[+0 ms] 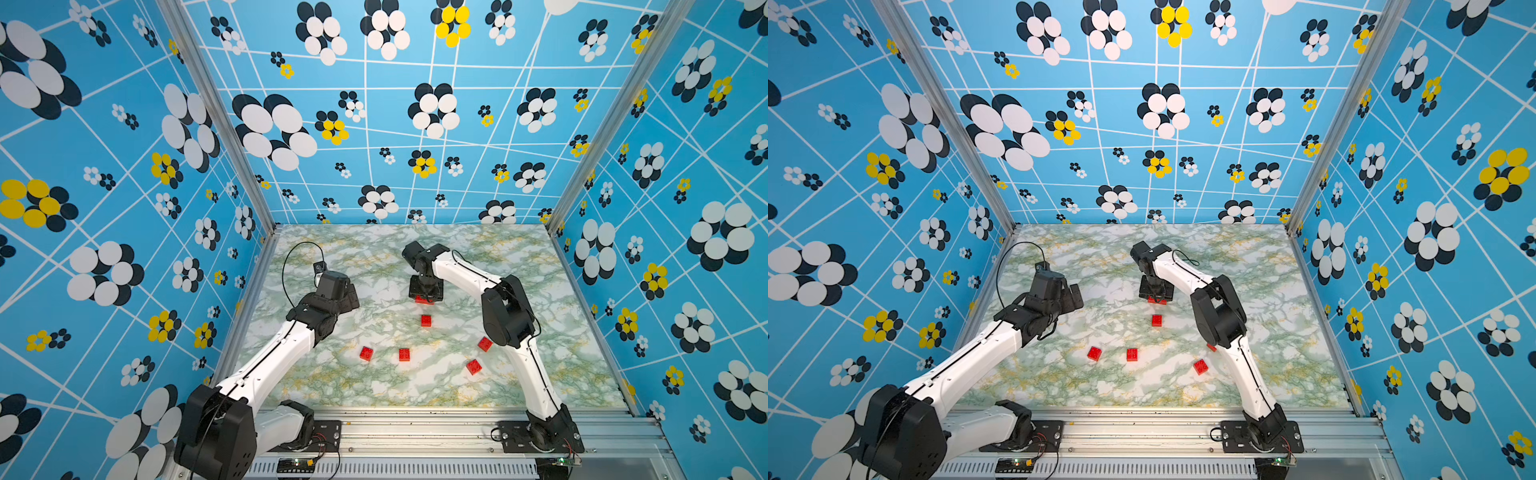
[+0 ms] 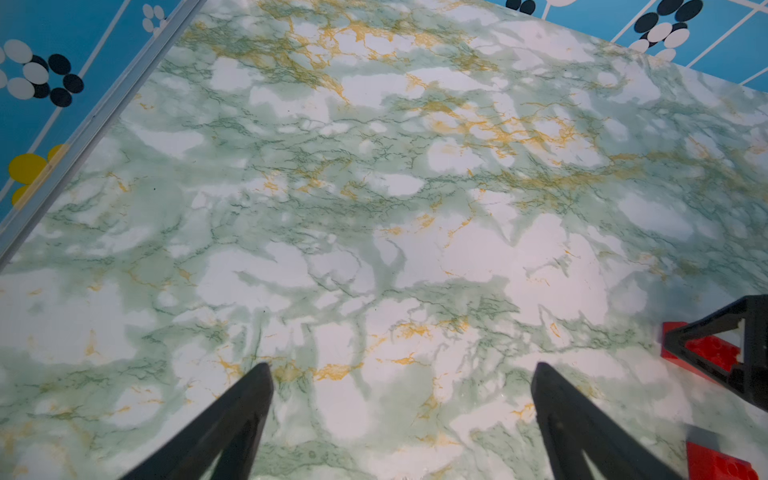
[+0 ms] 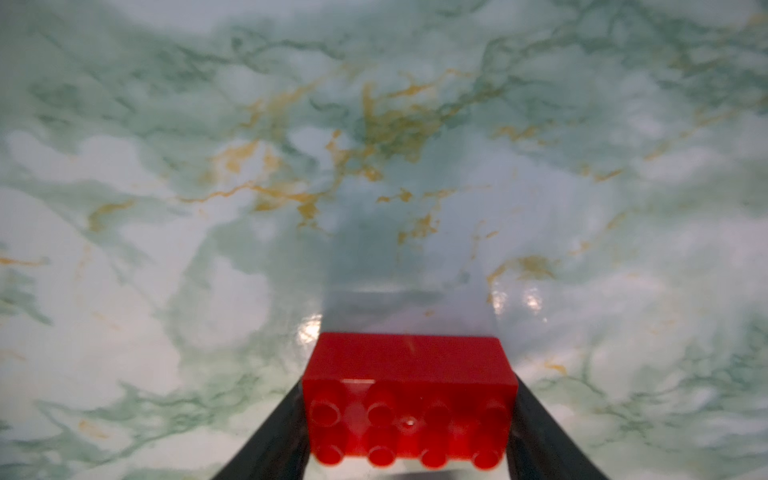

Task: Assemble the letter v with lego
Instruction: Pick up the lego brick from the center of the board, then assemble the lego brick with the lego brick.

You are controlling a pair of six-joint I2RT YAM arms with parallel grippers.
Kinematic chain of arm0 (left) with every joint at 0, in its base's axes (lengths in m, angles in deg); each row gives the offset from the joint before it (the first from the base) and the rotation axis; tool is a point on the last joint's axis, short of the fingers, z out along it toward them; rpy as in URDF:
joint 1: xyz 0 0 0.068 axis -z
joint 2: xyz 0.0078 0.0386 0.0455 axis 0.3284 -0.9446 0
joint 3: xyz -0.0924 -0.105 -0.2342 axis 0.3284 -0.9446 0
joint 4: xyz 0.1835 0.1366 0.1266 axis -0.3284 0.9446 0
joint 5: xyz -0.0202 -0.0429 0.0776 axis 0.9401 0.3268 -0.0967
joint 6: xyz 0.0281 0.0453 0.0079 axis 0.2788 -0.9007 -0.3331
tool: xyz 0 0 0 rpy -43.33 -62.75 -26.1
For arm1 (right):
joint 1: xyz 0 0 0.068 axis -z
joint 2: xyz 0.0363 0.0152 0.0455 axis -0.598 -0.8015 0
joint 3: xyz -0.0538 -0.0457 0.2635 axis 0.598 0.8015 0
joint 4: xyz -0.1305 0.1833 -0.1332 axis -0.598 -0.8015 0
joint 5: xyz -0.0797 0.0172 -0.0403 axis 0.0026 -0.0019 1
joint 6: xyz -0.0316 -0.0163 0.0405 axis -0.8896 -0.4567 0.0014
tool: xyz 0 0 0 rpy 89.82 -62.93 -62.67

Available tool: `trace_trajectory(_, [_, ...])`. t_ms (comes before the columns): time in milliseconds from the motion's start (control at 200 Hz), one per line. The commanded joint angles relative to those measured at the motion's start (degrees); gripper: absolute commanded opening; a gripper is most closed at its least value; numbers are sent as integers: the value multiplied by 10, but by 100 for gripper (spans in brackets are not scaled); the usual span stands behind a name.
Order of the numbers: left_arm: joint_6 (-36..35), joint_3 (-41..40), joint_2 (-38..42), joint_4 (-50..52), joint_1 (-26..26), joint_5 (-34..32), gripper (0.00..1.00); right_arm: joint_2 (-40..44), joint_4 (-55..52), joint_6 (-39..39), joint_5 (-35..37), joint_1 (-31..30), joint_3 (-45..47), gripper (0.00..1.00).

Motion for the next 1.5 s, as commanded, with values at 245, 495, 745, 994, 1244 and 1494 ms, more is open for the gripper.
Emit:
trace_trajectory(245, [-4,-3,-3,-10,4,7,98,137,-59,-52,-9,-47,99,51])
trace_trajectory(495, [3,-6,-8,-13,6,13,99,126,-53,-45,-23,-54,105,50])
trace_trajectory(745, [-2,-3,-13,-13,6,12,98,119,-34,-29,-29,-54,123,48])
trace_trajectory(994, [-2,-2,-18,-17,7,14,98,115,-12,-25,-32,-54,141,48])
trace_trajectory(1244, [0,0,-22,-17,8,15,98,108,2,-23,-29,-55,153,48])
trace_trajectory(1494, [0,1,-22,-15,8,14,98,108,13,-19,-28,-56,166,47])
